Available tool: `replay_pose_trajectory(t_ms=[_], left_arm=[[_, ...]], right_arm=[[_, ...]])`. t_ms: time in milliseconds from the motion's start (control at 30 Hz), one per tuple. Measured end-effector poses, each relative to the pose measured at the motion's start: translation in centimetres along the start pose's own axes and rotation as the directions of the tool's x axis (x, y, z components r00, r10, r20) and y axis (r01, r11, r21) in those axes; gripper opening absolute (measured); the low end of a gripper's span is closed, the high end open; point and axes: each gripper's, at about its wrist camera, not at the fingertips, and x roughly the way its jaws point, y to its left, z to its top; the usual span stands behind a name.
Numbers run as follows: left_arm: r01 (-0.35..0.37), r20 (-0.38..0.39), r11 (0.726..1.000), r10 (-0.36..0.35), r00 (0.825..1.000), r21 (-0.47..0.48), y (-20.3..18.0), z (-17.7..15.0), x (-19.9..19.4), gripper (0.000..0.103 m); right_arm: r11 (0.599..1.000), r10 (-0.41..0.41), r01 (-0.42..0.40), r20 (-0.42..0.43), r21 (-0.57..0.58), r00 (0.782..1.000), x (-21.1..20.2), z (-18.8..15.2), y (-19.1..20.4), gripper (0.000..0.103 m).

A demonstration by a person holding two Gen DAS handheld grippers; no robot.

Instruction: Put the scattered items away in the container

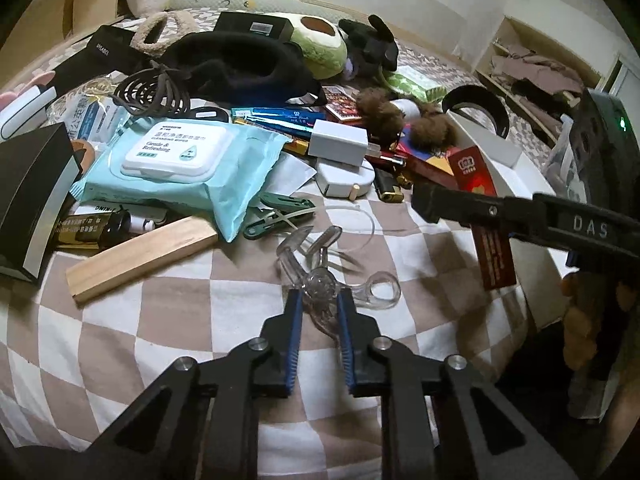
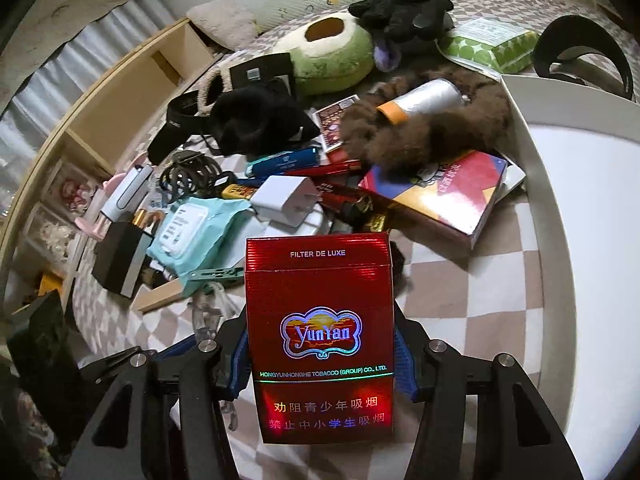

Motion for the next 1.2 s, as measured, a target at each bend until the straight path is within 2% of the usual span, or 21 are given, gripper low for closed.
replay_pose_trajectory(t_ms=[600,867,1200], left_arm=[[0.043,0.063,0.997,-0.039,0.997,-0.068,0.7,-0.5,-2.7,0.011],[0.077,0.125,0.994,-0.067,0.99,-0.082,0.6,0.2,-5.0,0.011],[0.089,0.196,0.995,-0.077,0.978,-0.053,-0.7,2.0,-7.6,0.011]], right_arm=[[0.997,0.071,-0.071,0.04,-0.008,0.997,-0.6,-0.1,0.9,0.058],[0.995,0.099,-0.097,0.068,-0.029,0.993,-1.8,-1.1,2.2,0.058],[0.992,0.122,-0.118,0.162,-0.037,0.979,-5.5,0.1,2.9,0.058]])
